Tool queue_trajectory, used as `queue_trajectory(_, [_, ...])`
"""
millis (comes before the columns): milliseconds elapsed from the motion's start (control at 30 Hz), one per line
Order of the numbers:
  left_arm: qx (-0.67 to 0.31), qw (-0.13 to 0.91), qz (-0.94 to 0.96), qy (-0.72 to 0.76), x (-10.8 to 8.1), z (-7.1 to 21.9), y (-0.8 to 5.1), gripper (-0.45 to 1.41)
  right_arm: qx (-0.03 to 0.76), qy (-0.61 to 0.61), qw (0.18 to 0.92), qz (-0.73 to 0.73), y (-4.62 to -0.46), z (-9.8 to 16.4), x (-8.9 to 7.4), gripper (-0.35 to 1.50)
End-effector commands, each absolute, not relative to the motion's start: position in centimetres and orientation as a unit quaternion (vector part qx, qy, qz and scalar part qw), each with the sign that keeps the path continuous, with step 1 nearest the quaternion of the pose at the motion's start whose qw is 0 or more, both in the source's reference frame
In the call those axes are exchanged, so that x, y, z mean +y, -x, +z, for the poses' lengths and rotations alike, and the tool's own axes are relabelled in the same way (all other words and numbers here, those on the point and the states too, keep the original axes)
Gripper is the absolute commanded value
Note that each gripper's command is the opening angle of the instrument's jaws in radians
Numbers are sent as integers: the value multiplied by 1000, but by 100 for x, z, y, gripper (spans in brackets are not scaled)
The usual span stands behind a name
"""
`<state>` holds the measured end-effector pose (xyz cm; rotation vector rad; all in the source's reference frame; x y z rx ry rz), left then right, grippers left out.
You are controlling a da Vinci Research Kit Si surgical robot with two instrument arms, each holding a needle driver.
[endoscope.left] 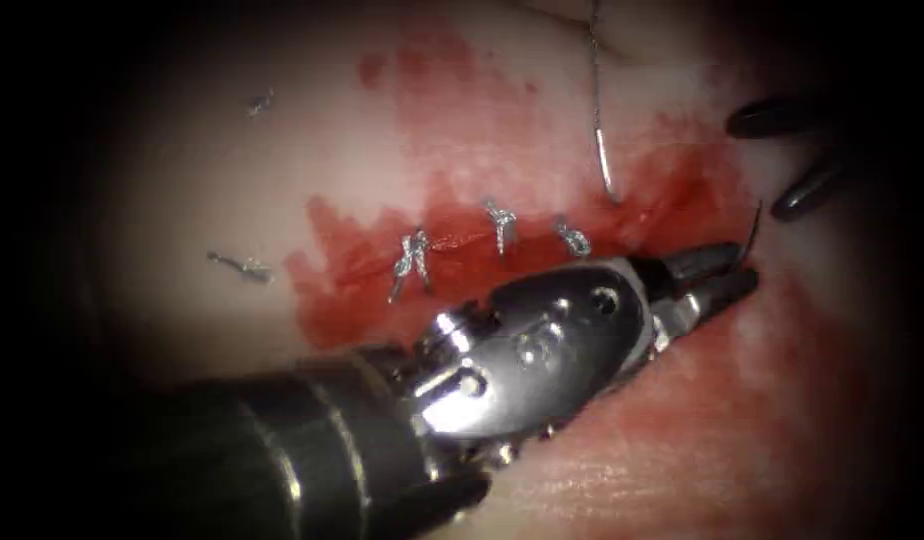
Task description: Wound Closure
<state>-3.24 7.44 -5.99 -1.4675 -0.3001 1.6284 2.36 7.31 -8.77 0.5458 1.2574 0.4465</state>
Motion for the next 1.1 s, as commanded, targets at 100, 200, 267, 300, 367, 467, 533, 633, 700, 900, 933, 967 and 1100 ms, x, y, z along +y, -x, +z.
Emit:
queue_trajectory(100, [-171,471,631,592,748,-608,332,-35,574,-259,747,213,-241,-872,731,99])
queue_trajectory(200, [-211,482,610,592,746,-619,333,-35,572,-264,745,220,-241,-872,731,99])
queue_trajectory(267, [-257,495,586,588,745,-631,329,-35,570,-269,743,226,-241,-872,730,96])
queue_trajectory(300, [-267,500,577,588,745,-634,328,-35,569,-271,742,228,-241,-873,729,96])
queue_trajectory(367, [-291,516,550,589,747,-641,324,-35,570,-280,738,228,-240,-873,728,93])
queue_trajectory(467, [-324,524,521,591,749,-649,316,-35,570,-294,733,228,-238,-875,725,86])
queue_trajectory(533, [-338,510,513,602,749,-653,312,-35,570,-296,732,225,-235,-875,723,86])
queue_trajectory(633, [-318,463,535,632,748,-658,306,-35,570,-329,718,227,-231,-878,717,86])
queue_trajectory(700, [-283,420,562,653,748,-660,303,-35,562,-347,710,246,-227,-880,711,82])
queue_trajectory(900, [-122,262,702,651,746,-660,306,-35,540,-386,688,293,-227,-889,701,77])
queue_trajectory(933, [-99,235,716,650,746,-659,308,-35,538,-389,686,298,-229,-890,700,77])
queue_trajectory(967, [-79,215,728,646,747,-659,309,-35,538,-389,686,298,-229,-891,700,77])
queue_trajectory(1100, [-23,146,765,626,752,-655,317,-35,532,-399,679,311,-231,-896,703,79])
